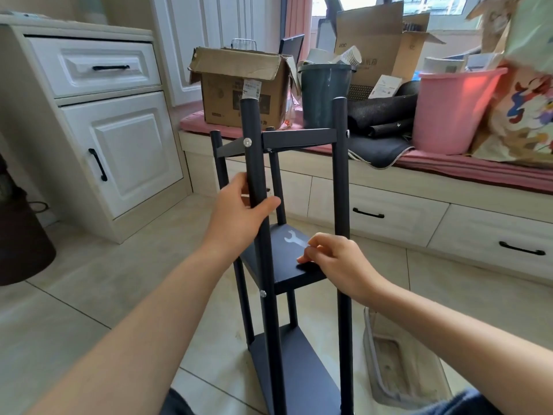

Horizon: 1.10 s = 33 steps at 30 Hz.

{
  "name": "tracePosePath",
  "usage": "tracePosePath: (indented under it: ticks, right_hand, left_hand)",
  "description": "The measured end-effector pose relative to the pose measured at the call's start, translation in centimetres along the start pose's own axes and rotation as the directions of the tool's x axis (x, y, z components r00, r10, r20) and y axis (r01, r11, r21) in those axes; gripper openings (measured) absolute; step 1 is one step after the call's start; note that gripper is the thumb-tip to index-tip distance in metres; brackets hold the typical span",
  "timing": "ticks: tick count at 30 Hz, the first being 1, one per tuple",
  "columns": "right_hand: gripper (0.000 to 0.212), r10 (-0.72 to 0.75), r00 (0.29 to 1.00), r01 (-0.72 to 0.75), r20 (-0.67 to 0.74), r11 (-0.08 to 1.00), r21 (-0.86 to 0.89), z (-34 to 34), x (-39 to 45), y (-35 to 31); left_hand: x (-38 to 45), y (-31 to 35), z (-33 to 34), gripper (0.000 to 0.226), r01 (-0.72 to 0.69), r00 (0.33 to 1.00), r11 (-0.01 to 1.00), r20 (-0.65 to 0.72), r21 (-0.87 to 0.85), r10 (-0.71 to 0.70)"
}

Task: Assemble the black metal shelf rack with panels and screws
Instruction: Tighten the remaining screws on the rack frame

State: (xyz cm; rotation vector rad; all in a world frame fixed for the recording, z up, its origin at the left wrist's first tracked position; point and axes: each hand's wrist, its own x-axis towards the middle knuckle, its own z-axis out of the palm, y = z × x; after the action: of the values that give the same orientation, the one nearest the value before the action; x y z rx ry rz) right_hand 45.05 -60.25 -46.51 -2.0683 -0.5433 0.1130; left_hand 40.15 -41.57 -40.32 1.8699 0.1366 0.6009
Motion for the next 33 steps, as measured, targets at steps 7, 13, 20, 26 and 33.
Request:
tracePosePath:
  ticks: [7,13,20,26,33]
  right_hand:
    - [0.02,-0.111,0.993,0.109,-0.029,0.992,-0.067,0.7,-0.1,1.1]
    - [0.02,-0.15,0.988,0.148,-0.043,0.988,-0.046,0.6,1.0,1.4]
    - [0.018,-0.158,0.985,0.158,-0.064,0.987,-0.006,0.1,2.3,2.0]
    - [0.011,-0.192,0.955,0.177,-0.225,0.98,-0.086,-0.6,3.0,1.7]
    - [0.009,-0.044,0.979,0.034,-0.198,0.998,-0.056,-1.9,0.4,3.6]
  left_hand:
    - [-5.2,-2.5,1.7,0.047,0.134,0.973,0.804,0.078,0.579,-0.218]
    - [-9.9,-5.9,4.0,0.088,0.477,0.778,0.792,0.237,0.381,-0.583]
    - [-9.3,-7.8,5.3,0.021,0.474,0.803,0.85,0.282,0.231,-0.524]
    - [-6.2,-7.4,6.5,0.024,0.488,0.827,0.865,0.255,0.117,-0.501]
    - [-4.5,-7.7,7.5,0.021,0.489,0.828,0.872,0.324,-0.017,-0.458]
